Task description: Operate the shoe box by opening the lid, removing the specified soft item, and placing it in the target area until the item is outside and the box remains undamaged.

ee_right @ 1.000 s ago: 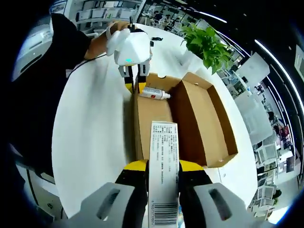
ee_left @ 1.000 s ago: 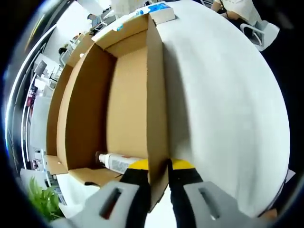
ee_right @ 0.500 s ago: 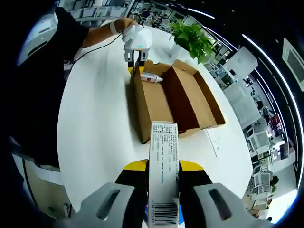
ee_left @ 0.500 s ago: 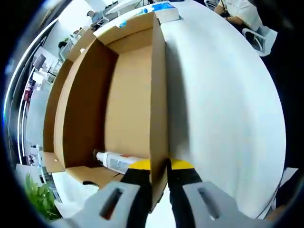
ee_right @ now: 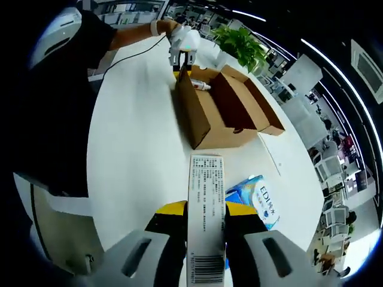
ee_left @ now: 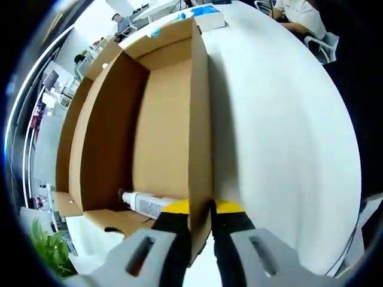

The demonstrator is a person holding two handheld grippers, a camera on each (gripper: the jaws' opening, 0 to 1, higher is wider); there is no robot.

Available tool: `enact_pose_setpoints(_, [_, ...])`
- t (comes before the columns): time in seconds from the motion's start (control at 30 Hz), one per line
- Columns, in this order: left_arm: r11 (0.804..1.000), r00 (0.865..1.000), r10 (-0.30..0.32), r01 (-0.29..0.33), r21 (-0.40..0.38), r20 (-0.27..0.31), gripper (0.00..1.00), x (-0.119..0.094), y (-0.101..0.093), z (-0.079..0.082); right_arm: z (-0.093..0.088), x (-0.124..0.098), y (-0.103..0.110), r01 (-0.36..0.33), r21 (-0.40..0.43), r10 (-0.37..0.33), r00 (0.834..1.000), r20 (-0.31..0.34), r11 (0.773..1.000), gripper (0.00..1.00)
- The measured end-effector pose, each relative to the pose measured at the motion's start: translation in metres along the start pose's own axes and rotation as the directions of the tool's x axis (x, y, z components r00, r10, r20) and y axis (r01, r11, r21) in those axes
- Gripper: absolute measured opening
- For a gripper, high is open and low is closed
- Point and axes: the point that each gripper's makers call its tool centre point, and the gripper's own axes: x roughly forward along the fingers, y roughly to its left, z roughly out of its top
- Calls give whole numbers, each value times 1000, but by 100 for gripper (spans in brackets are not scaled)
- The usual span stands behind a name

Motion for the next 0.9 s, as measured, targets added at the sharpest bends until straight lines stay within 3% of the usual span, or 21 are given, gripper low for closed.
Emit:
enact_pose_setpoints(0.17, [1000, 1000, 2, -2, -19, 16, 11, -1, 0, 1, -15, 4, 14, -20, 30, 21, 1000, -9, 999, 22])
enact_pose_setpoints(0.27, [1000, 1000, -3, 3, -23, 15, 11, -1, 0, 1, -28, 10, 25, -23, -35, 23, 1000, -15, 999, 22])
enact_pose_setpoints(0.3, [999, 1000, -7, 8, -35, 13, 11, 0, 0, 1, -23, 12, 15, 63, -186, -63, 998, 2, 980, 22])
enact_pose_setpoints(0.33, [999, 1000, -8, 8, -37, 13, 11, 0, 0, 1, -11, 14, 19, 74, -330, -55, 996, 67, 941, 22])
enact_pose_setpoints(0.37, [999, 1000, -7, 8, -37, 13, 11, 0, 0, 1, -12, 15, 26, 68, -320, -42, 995, 89, 945, 22])
enact_pose_setpoints(0.4, [999, 1000, -6, 6, -32, 15, 11, 0, 0, 1, -13, 19, 37, 33, -224, -8, 993, 114, 974, 22])
enact_pose_setpoints(0.47, [999, 1000, -6, 6, -33, 16, 11, 0, 0, 1, -26, 24, 39, 39, -320, -20, 998, 64, 947, 22])
enact_pose_setpoints(0.53, [999, 1000, -6, 7, -37, 15, 11, 0, 0, 1, -35, 27, 43, 17, -298, -6, 999, 38, 954, 22])
enact_pose_setpoints(0.7, [999, 1000, -8, 8, -46, 14, 11, 0, -1, 1, -52, 26, 35, 47, -307, -47, 999, 7, 951, 22])
enact_pose_setpoints(0.9, [998, 1000, -11, 12, -63, 14, 11, 0, -1, 0, -60, 38, 38, 51, -355, -51, 999, 9, 933, 22])
